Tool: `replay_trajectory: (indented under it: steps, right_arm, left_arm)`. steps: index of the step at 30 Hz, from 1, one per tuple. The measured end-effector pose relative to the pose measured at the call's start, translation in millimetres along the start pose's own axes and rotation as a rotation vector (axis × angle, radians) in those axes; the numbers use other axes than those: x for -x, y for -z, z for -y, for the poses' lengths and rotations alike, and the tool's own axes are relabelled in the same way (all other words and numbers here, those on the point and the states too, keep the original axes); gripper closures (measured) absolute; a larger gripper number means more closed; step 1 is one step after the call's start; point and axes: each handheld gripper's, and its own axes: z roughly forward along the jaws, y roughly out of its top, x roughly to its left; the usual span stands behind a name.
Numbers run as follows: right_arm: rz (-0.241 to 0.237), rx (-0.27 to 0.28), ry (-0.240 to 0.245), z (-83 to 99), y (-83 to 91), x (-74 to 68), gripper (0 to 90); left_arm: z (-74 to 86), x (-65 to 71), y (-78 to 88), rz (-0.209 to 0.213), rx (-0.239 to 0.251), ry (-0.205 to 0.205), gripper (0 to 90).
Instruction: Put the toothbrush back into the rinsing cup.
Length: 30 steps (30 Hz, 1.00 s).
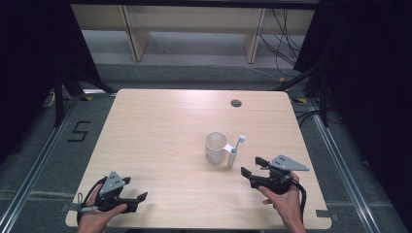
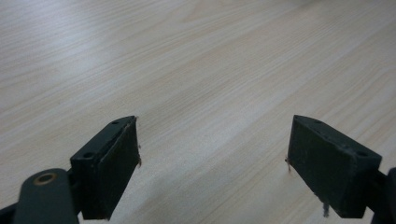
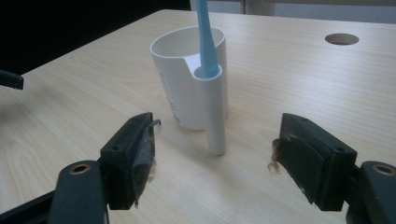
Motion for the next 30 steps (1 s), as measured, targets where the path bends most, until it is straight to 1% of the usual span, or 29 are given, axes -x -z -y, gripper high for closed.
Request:
replay_trajectory:
  steps: [1,2,3,5,6,7,8,9,10,13,14,15,16,17,18,19,20,22,23,24,25,26,27,28,29,30]
  right_arm:
    - [-0.005,-0.007,-0.003,0.4,0.3,-0.4,28.2]
    - [-0.011,-0.01,-0.032,1.0,0.4,-2.7,28.1]
    - [-0.005,-0.004,-0.005,1.4,0.4,-1.0,28.0]
    - [-0.012,-0.015,-0.02,2.2,2.0,-1.9,27.7]
    - [-0.012,-0.015,-0.028,2.8,2.2,-2.3,27.6]
    - [-0.006,-0.016,-0.013,3.3,3.0,-1.3,27.6]
    - [-0.004,-0.017,-0.037,4.5,3.7,-3.7,27.6]
    - [-0.004,-0.012,-0.004,5.1,4.0,-1.3,27.4]
    - [-0.009,-0.021,-0.031,6.4,4.5,-3.4,27.0]
    - [-0.004,-0.028,-0.022,9.1,6.1,-3.0,26.8]
    - [-0.011,-0.032,-0.033,10.9,5.8,-4.0,26.7]
    - [-0.006,-0.033,-0.018,11.7,5.2,-2.8,26.5]
    - [-0.013,-0.032,-0.034,13.5,5.2,-4.2,26.3]
    - [-0.002,-0.049,-0.04,13.7,5.8,-4.9,26.3]
    - [-0.013,-0.046,-0.016,14.0,6.0,-3.4,26.1]
    - [-0.013,-0.046,-0.009,14.6,6.0,-3.6,25.8]
    - [-0.012,-0.044,-0.004,15.0,5.9,-3.8,25.5]
    - [-0.011,-0.054,-0.032,16.4,5.1,-7.1,25.2]
    - [-0.02,-0.053,-0.008,16.7,6.4,-6.1,25.0]
    - [-0.018,-0.059,-0.01,16.8,6.7,-6.7,24.8]
    - [-0.015,-0.064,0.002,17.3,7.2,-6.6,24.7]
    - [-0.018,-0.079,-0.023,17.8,8.2,-8.8,24.6]
    - [-0.022,-0.073,-0.042,18.9,7.5,-9.9,24.6]
    - [-0.015,-0.068,0.0,19.0,8.1,-6.9,24.5]
    - [-0.017,-0.069,-0.007,19.7,8.0,-7.1,24.3]
    - [-0.024,-0.081,-0.044,20.7,8.1,-9.4,24.0]
  left_arm:
    - [-0.2,-0.5,0.8,-0.004,-0.008,-0.01,15.9]
    - [-0.2,-0.4,0.8,-0.004,-0.007,-0.007,15.9]
    - [0.1,-0.3,0.4,-0.004,0.0,-0.007,15.9]
    - [-0.4,-0.3,1.5,-0.007,-0.01,-0.005,15.9]
    - [0.1,-0.3,0.7,-0.003,0.001,-0.005,15.9]
    - [-0.2,-0.3,1.3,0.0,-0.007,-0.009,15.9]
    - [-0.3,-0.3,1.4,-0.003,-0.006,-0.009,15.9]
    - [-0.6,-1.0,2.1,-0.005,-0.015,-0.021,15.9]
    - [-0.6,-1.6,2.7,0.003,-0.02,-0.03,15.9]
    - [-0.6,-1.4,3.1,0.001,-0.025,-0.032,15.9]
    - [-0.7,-1.6,3.1,0.001,-0.024,-0.031,15.9]
    - [-0.4,-0.1,1.4,0.0,-0.001,-0.006,15.9]
    - [-0.2,-0.5,1.0,0.002,0.002,-0.008,15.9]
    - [-0.2,-0.3,1.1,0.001,-0.003,-0.007,15.9]
    - [-0.3,-1.2,2.0,-0.002,-0.018,-0.022,15.9]
    - [0.0,0.1,1.3,0.001,-0.003,-0.01,15.9]
    - [-0.1,0.2,1.6,0.002,-0.003,-0.009,15.9]
    - [-0.1,0.1,1.7,0.002,-0.002,-0.008,15.8]
    - [-0.1,0.0,1.8,0.001,-0.005,-0.009,15.8]
    - [0.0,0.1,1.6,0.001,-0.003,-0.01,15.9]
    - [-0.1,0.4,1.9,-0.001,-0.004,-0.009,15.8]
    - [-0.2,0.6,1.8,0.0,-0.004,-0.008,15.8]
    - [-0.1,1.1,1.3,0.002,-0.001,-0.006,15.8]
    - [0.0,1.1,1.4,0.002,-0.002,-0.006,15.8]
    - [0.2,1.2,1.4,0.001,-0.001,-0.005,15.8]
    - [0.1,1.0,1.7,0.0,-0.001,-0.005,15.8]
